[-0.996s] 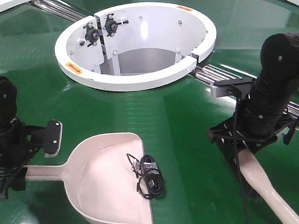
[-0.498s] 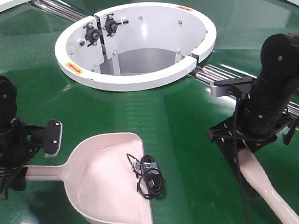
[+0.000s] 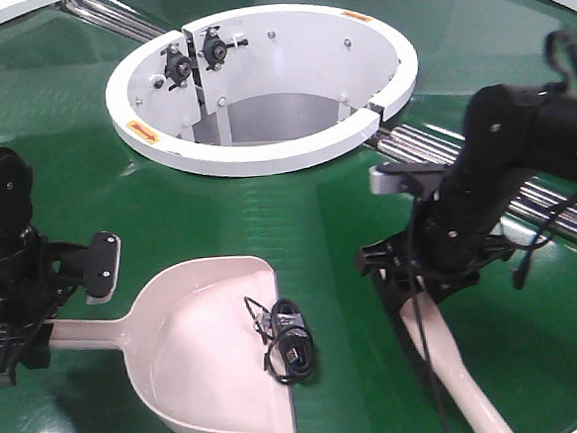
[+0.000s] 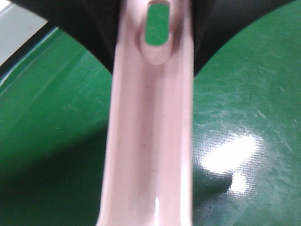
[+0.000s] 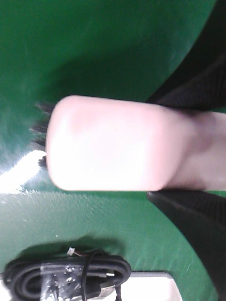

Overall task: Clean and inspect green conveyor with broom and dustpan
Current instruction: 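Sweep the black cable into the dustpan with the right-held brush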

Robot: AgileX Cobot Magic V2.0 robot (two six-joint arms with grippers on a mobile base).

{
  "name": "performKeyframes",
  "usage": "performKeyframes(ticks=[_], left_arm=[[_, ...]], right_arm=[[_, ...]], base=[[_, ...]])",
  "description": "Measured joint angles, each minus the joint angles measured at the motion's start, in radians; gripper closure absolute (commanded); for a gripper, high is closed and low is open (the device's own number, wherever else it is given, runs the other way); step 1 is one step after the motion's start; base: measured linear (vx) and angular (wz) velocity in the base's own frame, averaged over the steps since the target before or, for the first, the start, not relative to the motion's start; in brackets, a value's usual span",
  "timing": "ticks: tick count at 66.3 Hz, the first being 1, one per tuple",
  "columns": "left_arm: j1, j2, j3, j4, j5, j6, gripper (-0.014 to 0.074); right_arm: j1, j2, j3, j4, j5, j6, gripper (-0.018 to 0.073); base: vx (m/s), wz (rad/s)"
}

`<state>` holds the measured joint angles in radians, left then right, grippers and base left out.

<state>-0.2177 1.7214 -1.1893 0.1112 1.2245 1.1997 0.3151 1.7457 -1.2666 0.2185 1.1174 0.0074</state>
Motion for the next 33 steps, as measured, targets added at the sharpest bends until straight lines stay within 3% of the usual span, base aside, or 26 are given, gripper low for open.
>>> performKeyframes(ticks=[33], left_arm=[[0.0,0.0,0.0,0.0,0.0,0.0,0.0619]], right_arm=[[0.161,0.226,-0.232,0.004,0.095,0.064,0.0565]], base=[[0.0,0.0]])
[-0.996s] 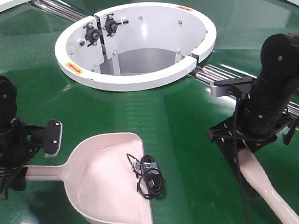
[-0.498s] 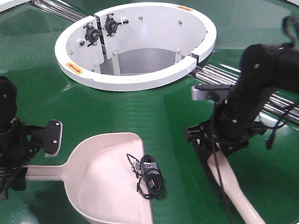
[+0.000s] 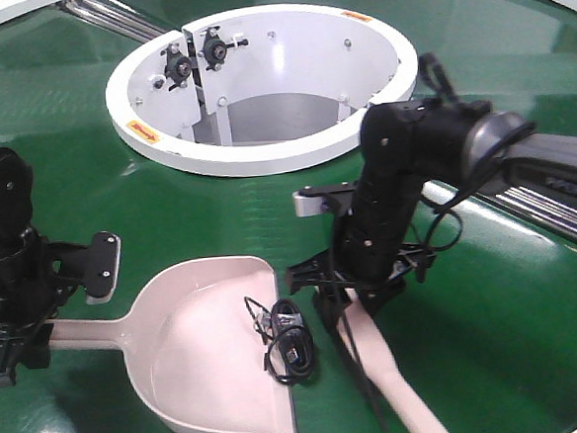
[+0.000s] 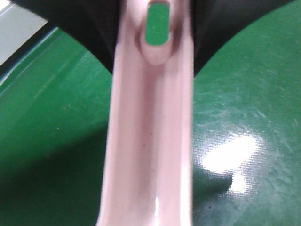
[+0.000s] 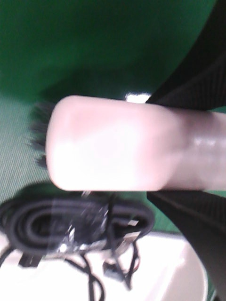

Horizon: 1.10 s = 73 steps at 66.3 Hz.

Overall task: Clean and inspect green conveyor with broom and dustpan
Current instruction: 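Sweep the black cable into the dustpan with the right-held brush, then carry the brush with the right gripper back to its starting spot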

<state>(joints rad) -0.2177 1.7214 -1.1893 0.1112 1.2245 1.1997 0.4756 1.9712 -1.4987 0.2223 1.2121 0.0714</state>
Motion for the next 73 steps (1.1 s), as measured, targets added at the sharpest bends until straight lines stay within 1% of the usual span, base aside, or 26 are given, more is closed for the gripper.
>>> performKeyframes(ticks=[22,33,40,56,69,73], left_arm=[[0.0,0.0,0.0,-0.001,0.0,0.0,0.0619],[0.0,0.0,0.0,-0.001,0.0,0.0,0.0619],[0.0,0.0,0.0,-0.001,0.0,0.0,0.0619],[0.0,0.0,0.0,-0.001,0.0,0.0,0.0619],[0.0,0.0,0.0,-0.001,0.0,0.0,0.0619],[0.0,0.0,0.0,-0.001,0.0,0.0,0.0619]], right_arm=[[0.102,0.133,-0.19,0.056,0.01,0.018,0.0565],[0.148,0.194,-0.304,0.113,0.01,0.033,0.0565],[0.171,0.216,-0.348,0.133,0.01,0.05,0.0565],[0.176,0.218,-0.375,0.132,0.012,0.054,0.0565],[0.176,0.171,-0.375,0.094,0.013,0.055,0.0565],[0.176,0.145,-0.374,0.065,0.014,0.063,0.0565]], base=[[0.0,0.0],[0.0,0.0],[0.0,0.0],[0.0,0.0],[0.0,0.0],[0.0,0.0]])
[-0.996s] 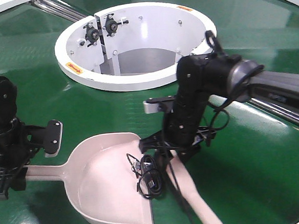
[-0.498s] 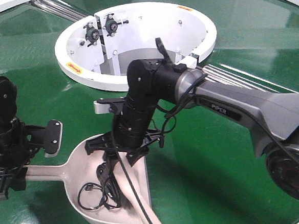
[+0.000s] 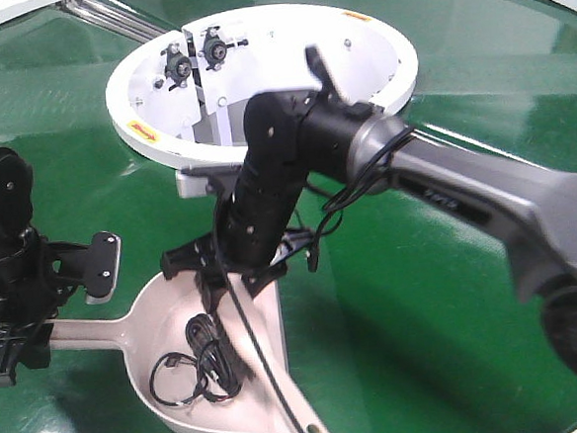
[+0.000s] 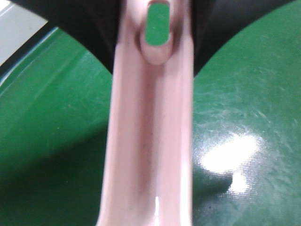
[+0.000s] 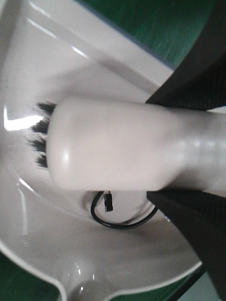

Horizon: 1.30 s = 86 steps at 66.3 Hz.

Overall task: Clean and inspect green conveyor with broom and dustpan
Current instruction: 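Carry the brush with the right gripper back to its starting spot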

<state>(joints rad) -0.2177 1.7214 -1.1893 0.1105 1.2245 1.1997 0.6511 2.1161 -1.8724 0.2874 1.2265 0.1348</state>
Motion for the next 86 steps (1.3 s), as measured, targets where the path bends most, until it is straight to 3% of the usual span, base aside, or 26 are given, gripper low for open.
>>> performKeyframes(ticks=[17,39,57,86], left_arm=[[0.0,0.0,0.0,0.0,0.0,-0.001,0.0619],[0.0,0.0,0.0,0.0,0.0,-0.001,0.0619],[0.0,0.0,0.0,0.0,0.0,-0.001,0.0619],[0.0,0.0,0.0,0.0,0.0,-0.001,0.0619]], right_arm=[[-0.054,-0.126,0.05,-0.078,0.006,0.01,0.0565],[-0.261,-0.31,0.359,-0.108,0.007,-0.093,0.0565],[-0.392,-0.312,0.439,-0.137,0.006,-0.165,0.0565],[-0.441,-0.185,0.439,-0.168,-0.006,-0.19,0.0562]], base=[[0.0,0.0],[0.0,0.0],[0.0,0.0],[0.0,0.0]])
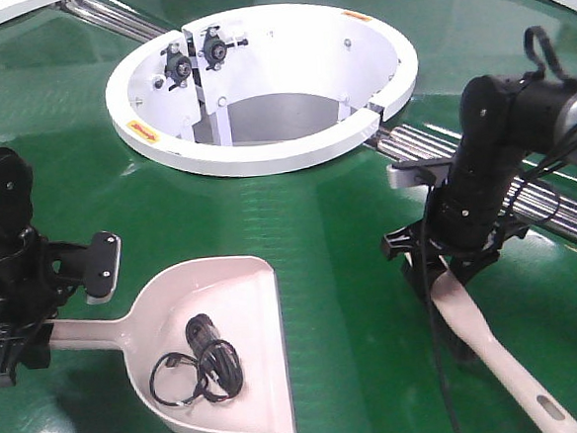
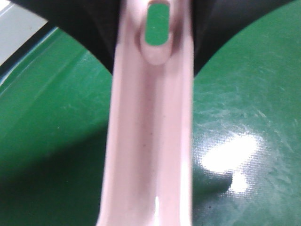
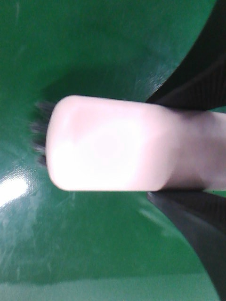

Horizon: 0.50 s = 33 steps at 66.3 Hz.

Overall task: Clean and inspect green conveyor with broom and dustpan
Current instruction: 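Carry the brush with the right gripper back to its starting spot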

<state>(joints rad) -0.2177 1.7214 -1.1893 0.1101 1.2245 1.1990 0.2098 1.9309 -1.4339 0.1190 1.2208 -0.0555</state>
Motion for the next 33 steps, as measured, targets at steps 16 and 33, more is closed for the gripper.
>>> performKeyframes(ticks=[16,33], left_arm=[[0.0,0.0,0.0,0.0,0.0,0.0,0.0619],[0.0,0.0,0.0,0.0,0.0,0.0,0.0619]], right_arm=[[0.0,0.038,-0.001,0.019,-0.004,-0.003,0.0562],[0.0,0.039,-0.002,0.026,-0.003,-0.003,0.0559]], base=[[0.0,0.0],[0.0,0.0]])
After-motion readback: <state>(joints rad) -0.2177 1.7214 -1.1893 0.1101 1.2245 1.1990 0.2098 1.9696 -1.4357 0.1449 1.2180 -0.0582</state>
